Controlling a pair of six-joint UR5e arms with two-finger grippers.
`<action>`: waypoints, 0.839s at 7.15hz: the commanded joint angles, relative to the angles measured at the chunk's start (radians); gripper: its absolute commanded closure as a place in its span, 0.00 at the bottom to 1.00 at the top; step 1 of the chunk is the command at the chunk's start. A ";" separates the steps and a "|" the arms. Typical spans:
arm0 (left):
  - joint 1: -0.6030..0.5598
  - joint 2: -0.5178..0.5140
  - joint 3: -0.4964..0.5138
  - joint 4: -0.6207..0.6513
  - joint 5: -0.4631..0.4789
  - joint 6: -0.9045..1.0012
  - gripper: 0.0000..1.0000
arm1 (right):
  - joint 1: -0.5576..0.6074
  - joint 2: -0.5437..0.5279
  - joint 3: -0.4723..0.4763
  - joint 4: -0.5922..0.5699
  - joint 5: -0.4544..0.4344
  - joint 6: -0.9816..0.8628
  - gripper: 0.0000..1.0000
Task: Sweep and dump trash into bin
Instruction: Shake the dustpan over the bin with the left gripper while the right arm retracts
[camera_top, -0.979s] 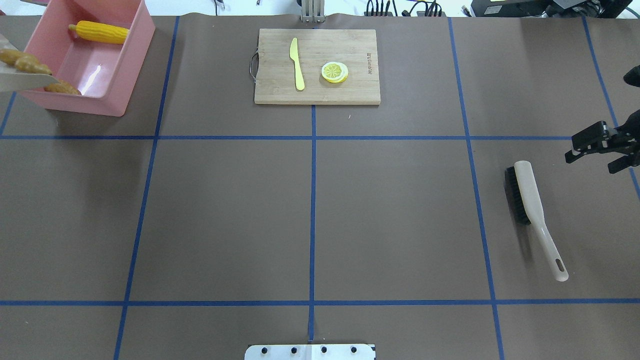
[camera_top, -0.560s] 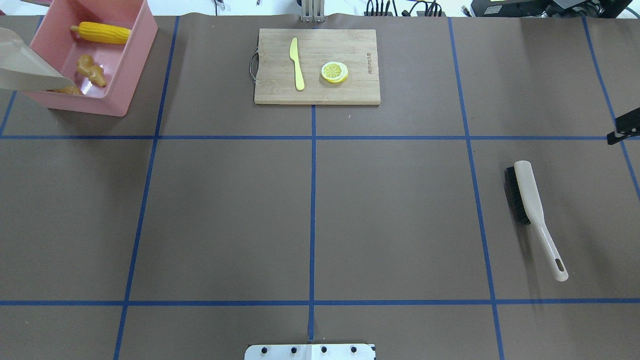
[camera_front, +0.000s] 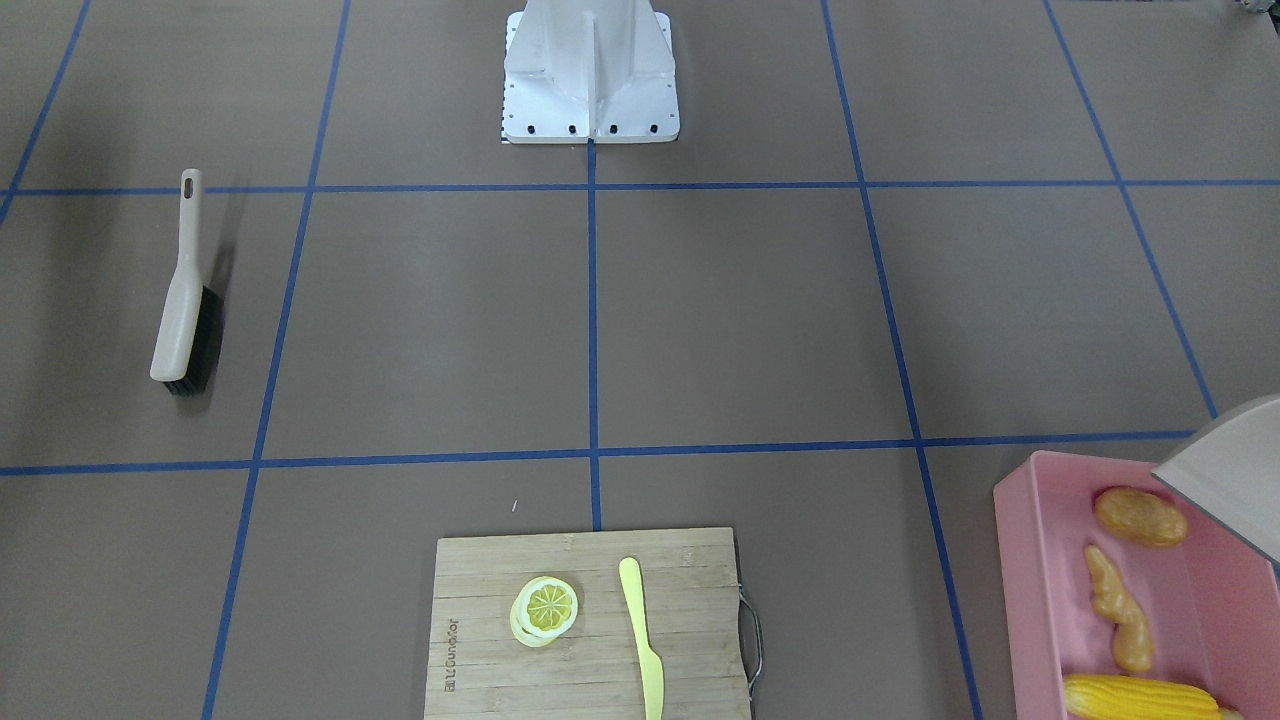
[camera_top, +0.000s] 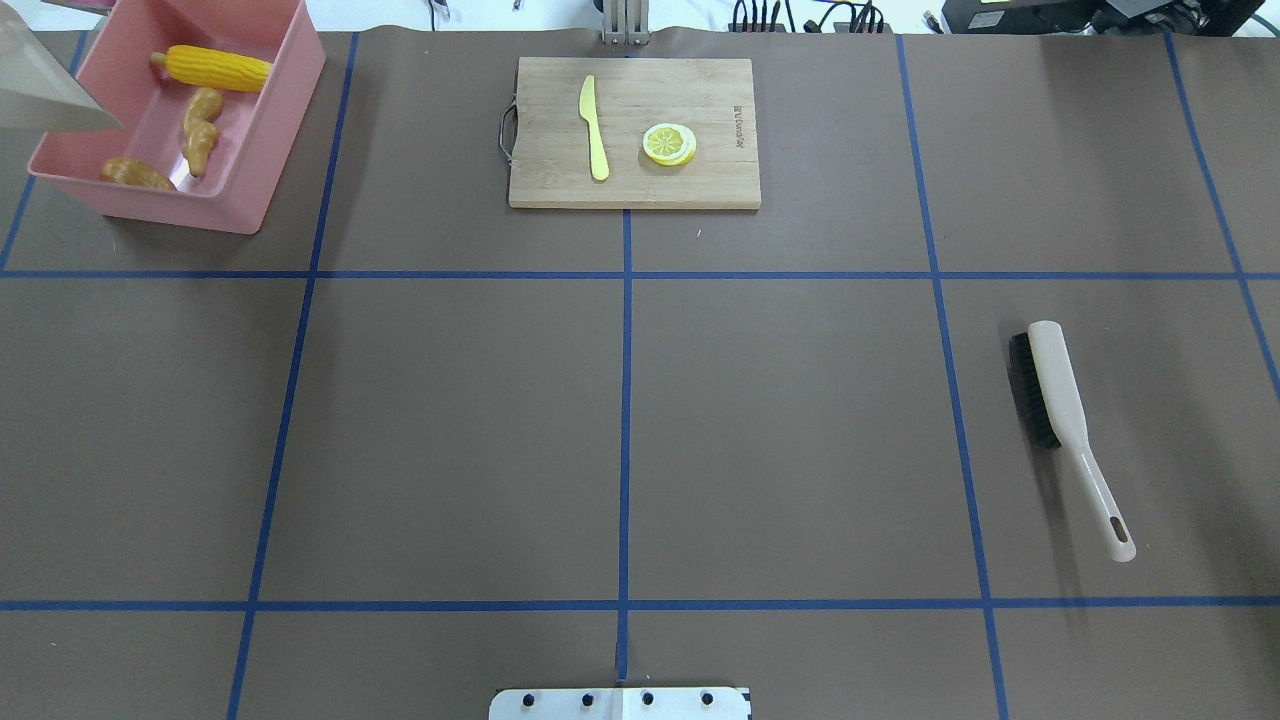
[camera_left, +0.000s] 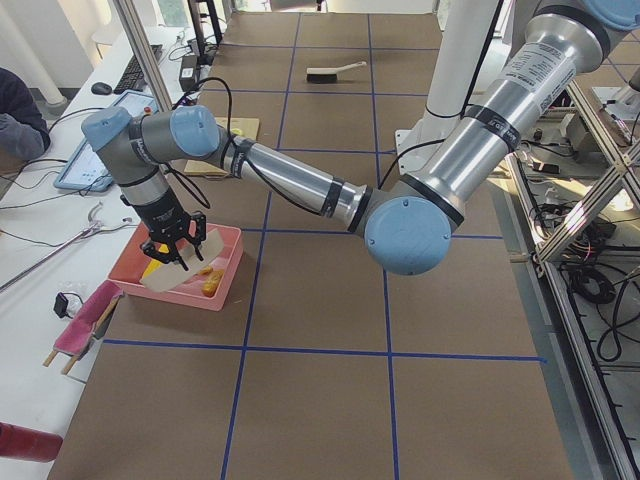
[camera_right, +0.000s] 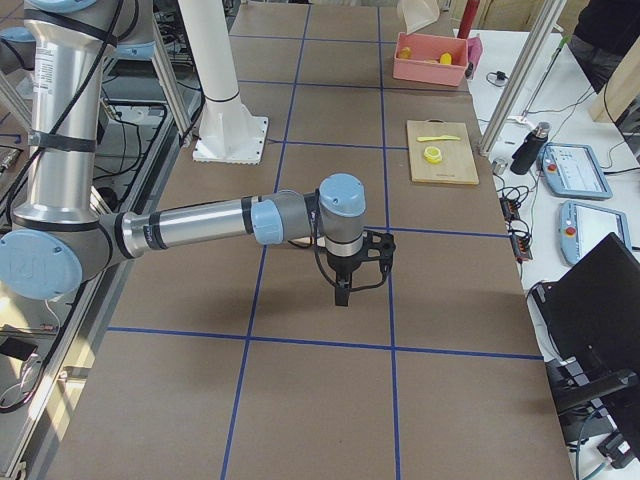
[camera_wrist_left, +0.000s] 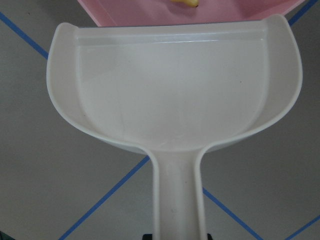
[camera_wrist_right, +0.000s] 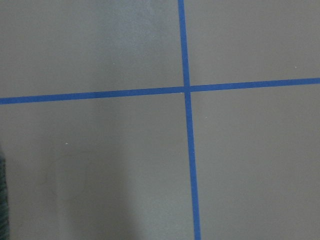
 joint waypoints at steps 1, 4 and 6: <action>-0.009 0.043 -0.080 -0.162 -0.083 0.006 1.00 | 0.055 -0.009 -0.078 0.000 0.022 -0.187 0.00; 0.109 0.266 -0.281 -0.599 -0.308 -0.026 1.00 | 0.023 0.043 -0.095 -0.003 0.102 -0.103 0.00; 0.273 0.426 -0.343 -1.000 -0.334 -0.197 1.00 | 0.020 0.045 -0.092 -0.003 0.096 -0.103 0.00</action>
